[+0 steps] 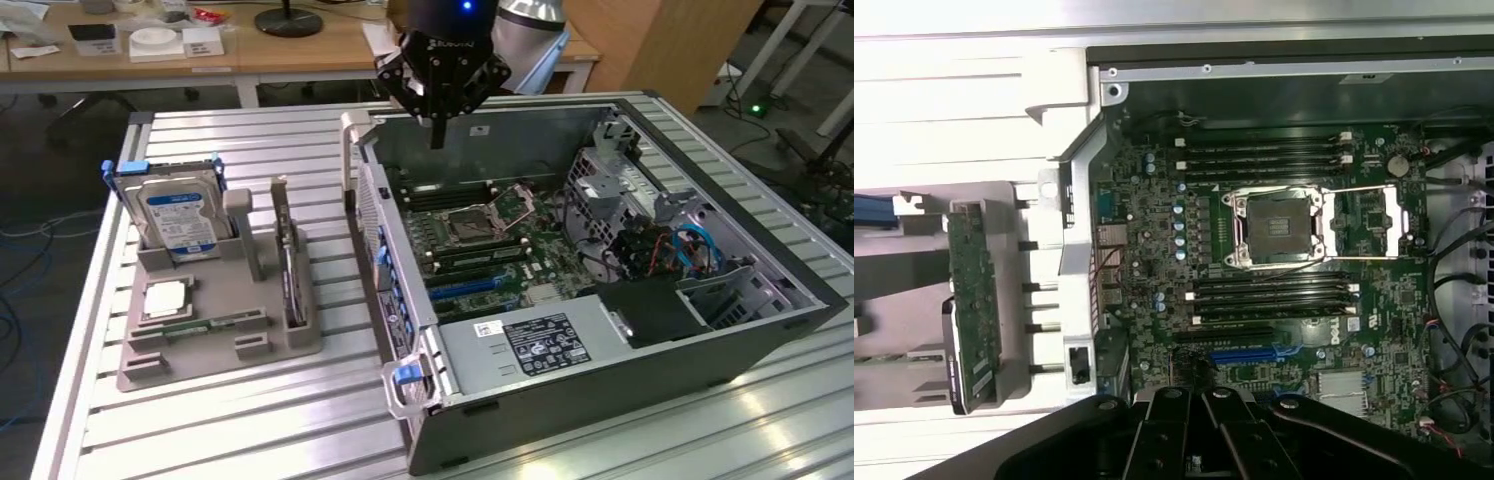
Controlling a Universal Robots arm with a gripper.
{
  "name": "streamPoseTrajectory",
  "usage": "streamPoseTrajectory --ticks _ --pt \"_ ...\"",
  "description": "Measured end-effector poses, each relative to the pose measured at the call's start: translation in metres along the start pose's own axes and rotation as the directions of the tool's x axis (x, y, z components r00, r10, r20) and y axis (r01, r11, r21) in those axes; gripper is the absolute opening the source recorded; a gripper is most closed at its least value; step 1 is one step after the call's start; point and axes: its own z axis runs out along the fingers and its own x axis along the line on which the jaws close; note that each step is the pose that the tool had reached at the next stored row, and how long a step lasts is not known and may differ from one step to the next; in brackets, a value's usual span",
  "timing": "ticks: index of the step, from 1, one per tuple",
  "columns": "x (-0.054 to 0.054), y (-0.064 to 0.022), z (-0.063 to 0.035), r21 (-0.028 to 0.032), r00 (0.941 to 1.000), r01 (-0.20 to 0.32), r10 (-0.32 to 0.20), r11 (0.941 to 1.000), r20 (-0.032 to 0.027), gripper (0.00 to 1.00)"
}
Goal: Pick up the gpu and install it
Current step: 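Reach for the gpu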
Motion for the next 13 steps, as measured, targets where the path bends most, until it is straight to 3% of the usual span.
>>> streamPoseTrajectory --ticks 13 --pt "0.015 -0.0015 0.0001 0.0000 1.0000 0.000 0.000 1.0000 0.0000 0.11"
